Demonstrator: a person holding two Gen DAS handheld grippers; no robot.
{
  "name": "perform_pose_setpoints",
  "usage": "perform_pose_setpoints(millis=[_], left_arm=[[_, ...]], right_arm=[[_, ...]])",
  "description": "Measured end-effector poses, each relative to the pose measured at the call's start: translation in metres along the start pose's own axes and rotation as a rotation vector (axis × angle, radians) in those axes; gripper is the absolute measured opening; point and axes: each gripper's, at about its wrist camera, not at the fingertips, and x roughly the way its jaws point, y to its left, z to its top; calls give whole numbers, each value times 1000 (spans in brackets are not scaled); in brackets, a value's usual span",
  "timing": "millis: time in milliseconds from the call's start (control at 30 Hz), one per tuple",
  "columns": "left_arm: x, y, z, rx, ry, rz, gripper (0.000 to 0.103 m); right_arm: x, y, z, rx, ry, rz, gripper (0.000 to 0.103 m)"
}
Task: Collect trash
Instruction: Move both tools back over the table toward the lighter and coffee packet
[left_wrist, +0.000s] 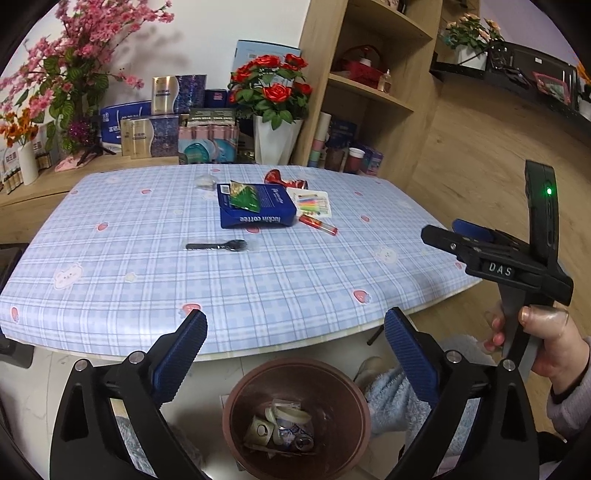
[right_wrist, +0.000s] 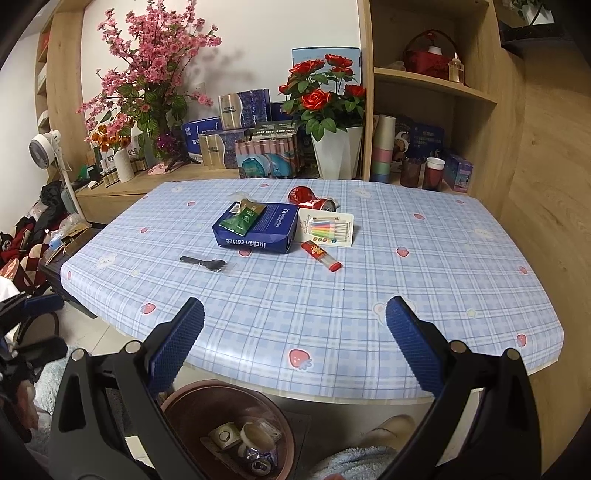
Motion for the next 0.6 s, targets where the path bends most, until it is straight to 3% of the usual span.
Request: perform_pose_setpoints(millis=[333,600], left_arm=[[0,25,18,-34,-53,63,95],[8,54,34,-83,-88,129,95]], right_arm=[[11,-7,2,32,6,45,97],[29,-10,2,18,35,26,97]])
